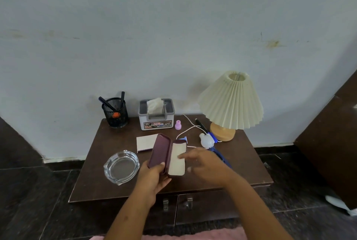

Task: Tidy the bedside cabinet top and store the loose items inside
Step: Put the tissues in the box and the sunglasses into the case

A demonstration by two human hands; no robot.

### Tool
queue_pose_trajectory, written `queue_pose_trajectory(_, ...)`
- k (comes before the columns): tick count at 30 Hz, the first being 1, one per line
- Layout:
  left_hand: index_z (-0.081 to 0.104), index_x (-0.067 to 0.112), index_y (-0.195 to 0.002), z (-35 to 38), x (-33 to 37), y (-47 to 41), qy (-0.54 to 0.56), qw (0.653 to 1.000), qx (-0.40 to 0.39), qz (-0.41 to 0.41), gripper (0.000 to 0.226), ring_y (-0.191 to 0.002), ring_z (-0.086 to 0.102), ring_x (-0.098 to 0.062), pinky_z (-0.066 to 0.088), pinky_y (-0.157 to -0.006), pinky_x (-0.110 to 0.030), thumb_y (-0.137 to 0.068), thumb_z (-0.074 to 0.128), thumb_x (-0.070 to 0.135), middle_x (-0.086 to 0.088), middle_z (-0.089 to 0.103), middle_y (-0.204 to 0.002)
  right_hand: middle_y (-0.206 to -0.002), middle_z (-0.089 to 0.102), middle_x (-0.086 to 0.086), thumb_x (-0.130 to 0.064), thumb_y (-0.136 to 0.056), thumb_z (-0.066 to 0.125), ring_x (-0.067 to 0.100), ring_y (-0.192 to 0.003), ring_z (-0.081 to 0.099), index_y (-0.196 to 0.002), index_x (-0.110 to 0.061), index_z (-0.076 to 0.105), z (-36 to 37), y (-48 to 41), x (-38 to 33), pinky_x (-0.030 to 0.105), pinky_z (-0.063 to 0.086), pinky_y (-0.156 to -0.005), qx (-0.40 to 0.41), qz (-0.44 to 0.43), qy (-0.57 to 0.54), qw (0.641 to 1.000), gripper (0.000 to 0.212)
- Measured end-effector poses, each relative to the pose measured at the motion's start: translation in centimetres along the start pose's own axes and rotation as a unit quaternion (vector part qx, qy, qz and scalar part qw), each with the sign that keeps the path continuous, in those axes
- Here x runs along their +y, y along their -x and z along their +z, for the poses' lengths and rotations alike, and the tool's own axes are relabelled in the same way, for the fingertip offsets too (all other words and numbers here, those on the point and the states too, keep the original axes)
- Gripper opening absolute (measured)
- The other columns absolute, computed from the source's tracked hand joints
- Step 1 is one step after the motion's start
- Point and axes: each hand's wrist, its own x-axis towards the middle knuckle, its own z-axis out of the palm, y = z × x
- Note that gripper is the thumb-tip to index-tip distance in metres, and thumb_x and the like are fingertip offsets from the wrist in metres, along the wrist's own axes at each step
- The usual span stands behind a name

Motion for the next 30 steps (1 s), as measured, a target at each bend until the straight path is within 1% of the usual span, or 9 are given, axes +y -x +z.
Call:
queue_pose_trajectory(6,0.046,0.018,-0.121,0.2,-0.1,-1.1,-0.087,0.996,0.018,0.011,0.034,-0.093,0.063,-0.024,0.053,-0.057,-0.029,-0.090,0.059,0.013,-0.011,0.060,-0.115,-0.107,0.060,-0.002,-0.014,-0.090,0.057,0.009,-0.096,0.053,-0.125,-0.021,0.059,-2.1,0.4,5.4,0.019,0.037,-0.080,0.062,0.203,-0.050,0.976,0.036)
queue_pose_trajectory(9,0.047,0.019,-0.117,0.8,-0.3,-1.4,-0.126,0.992,0.020,0.007,0.028,-0.094,0.061,-0.023,0.050,-0.055,-0.027,-0.091,0.058,0.017,-0.010,0.060,-0.115,-0.106,0.059,-0.002,-0.015,-0.090,0.057,0.010,-0.094,0.051,-0.124,-0.021,0.059,-2.0,-0.3,6.7,0.022,0.039,-0.082,0.067,0.242,-0.043,0.967,0.034)
queue_pose_trajectory(13,0.049,0.017,-0.117,1.4,-0.7,-1.9,-0.149,0.989,0.014,0.006,0.026,-0.089,0.061,-0.020,0.049,-0.053,-0.025,-0.092,0.056,0.018,-0.010,0.060,-0.115,-0.113,0.063,0.005,-0.017,-0.089,0.055,0.017,-0.092,0.055,-0.125,-0.020,0.057,-1.9,-1.9,7.8,0.027,0.045,-0.080,0.145,0.273,-0.055,0.949,0.036)
queue_pose_trajectory(16,0.048,0.015,-0.115,1.3,-0.6,-2.6,-0.169,0.985,0.023,0.018,0.025,-0.099,0.061,-0.025,0.053,-0.059,-0.027,-0.092,0.057,0.014,-0.010,0.056,-0.119,-0.120,0.060,0.008,-0.024,-0.091,0.049,0.027,-0.106,0.055,-0.131,-0.024,0.049,-1.5,-3.1,8.5,0.043,0.051,-0.088,0.161,0.298,-0.007,0.941,0.039)
queue_pose_trajectory(18,0.045,0.016,-0.116,1.2,-0.6,-3.0,-0.190,0.981,0.039,0.031,0.030,-0.100,0.059,-0.024,0.056,-0.066,-0.029,-0.090,0.058,0.009,-0.007,0.054,-0.119,-0.127,0.057,0.008,-0.025,-0.094,0.044,0.029,-0.112,0.053,-0.138,-0.027,0.040,-1.0,-3.7,8.9,0.047,0.049,-0.093,0.148,0.308,0.022,0.940,0.044)
queue_pose_trajectory(20,0.040,0.018,-0.125,1.2,-0.5,-3.2,-0.229,0.970,0.056,0.052,0.044,-0.102,0.057,-0.024,0.057,-0.078,-0.036,-0.087,0.060,0.007,-0.007,0.052,-0.122,-0.128,0.056,0.008,-0.023,-0.095,0.043,0.030,-0.113,0.053,-0.141,-0.030,0.035,-0.7,-4.3,9.3,0.046,0.048,-0.094,0.139,0.316,0.049,0.937,0.047)
queue_pose_trajectory(22,0.031,0.021,-0.137,1.2,-0.5,-3.4,-0.275,0.956,0.070,0.077,0.063,-0.111,0.055,-0.025,0.053,-0.093,-0.040,-0.085,0.062,0.007,-0.009,0.049,-0.131,-0.124,0.059,0.007,-0.021,-0.093,0.046,0.029,-0.110,0.056,-0.139,-0.032,0.037,-0.5,-4.9,9.7,0.043,0.048,-0.092,0.139,0.322,0.071,0.934,0.047)
queue_pose_trajectory(24,0.026,0.022,-0.143,1.2,-0.4,-3.5,-0.313,0.940,0.087,0.101,0.074,-0.119,0.051,-0.025,0.048,-0.100,-0.039,-0.083,0.065,0.008,-0.009,0.042,-0.138,-0.120,0.061,0.005,-0.021,-0.092,0.049,0.026,-0.107,0.057,-0.136,-0.033,0.041,-0.3,-5.4,10.0,0.039,0.047,-0.087,0.144,0.326,0.098,0.929,0.047)
queue_pose_trajectory(30,0.032,0.023,-0.142,1.8,-0.5,-3.7,-0.416,0.887,0.121,0.160,0.071,-0.130,0.036,-0.024,0.039,-0.108,-0.040,-0.081,0.068,0.017,-0.004,0.035,-0.141,-0.098,0.066,0.003,-0.022,-0.088,0.056,0.022,-0.090,0.062,-0.119,-0.030,0.050,0.0,-6.6,10.5,0.030,0.043,-0.071,0.172,0.322,0.185,0.912,0.033)
